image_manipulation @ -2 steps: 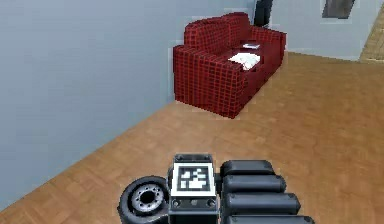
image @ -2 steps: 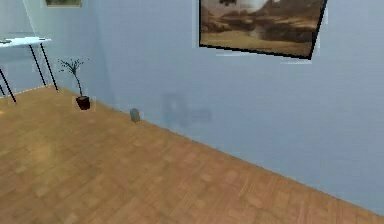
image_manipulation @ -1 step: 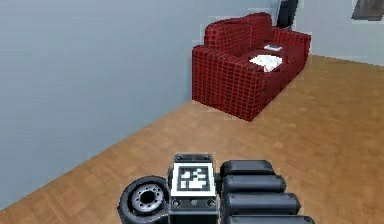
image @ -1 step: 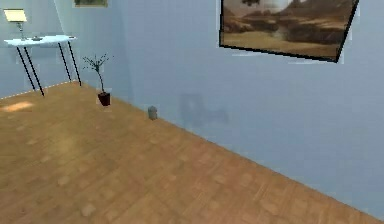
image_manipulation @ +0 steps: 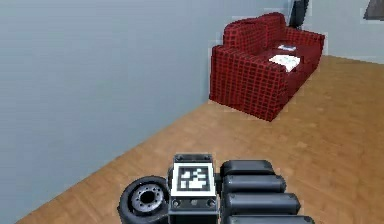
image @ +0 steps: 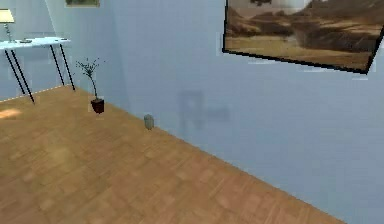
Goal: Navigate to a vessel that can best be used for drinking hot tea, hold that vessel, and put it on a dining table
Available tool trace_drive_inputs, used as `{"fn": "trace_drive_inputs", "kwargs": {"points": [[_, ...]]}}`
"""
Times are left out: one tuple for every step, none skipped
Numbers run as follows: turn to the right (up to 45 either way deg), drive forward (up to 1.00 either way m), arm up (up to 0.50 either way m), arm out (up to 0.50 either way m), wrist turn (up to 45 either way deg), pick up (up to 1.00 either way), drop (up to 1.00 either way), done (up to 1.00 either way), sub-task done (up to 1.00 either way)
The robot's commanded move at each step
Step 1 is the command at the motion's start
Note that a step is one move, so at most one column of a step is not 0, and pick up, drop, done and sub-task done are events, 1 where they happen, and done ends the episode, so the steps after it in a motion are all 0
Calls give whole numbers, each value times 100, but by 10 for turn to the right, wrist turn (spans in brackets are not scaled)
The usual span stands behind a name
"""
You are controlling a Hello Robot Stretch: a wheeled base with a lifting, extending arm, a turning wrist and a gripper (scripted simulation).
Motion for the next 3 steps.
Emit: {"fn": "trace_drive_inputs", "kwargs": {"points": [[-450, 0, 0, 0, 0, 0, 0, 0, 0], [0, 100, 0, 0, 0, 0, 0, 0, 0], [0, 100, 0, 0, 0, 0, 0, 0, 0]]}}
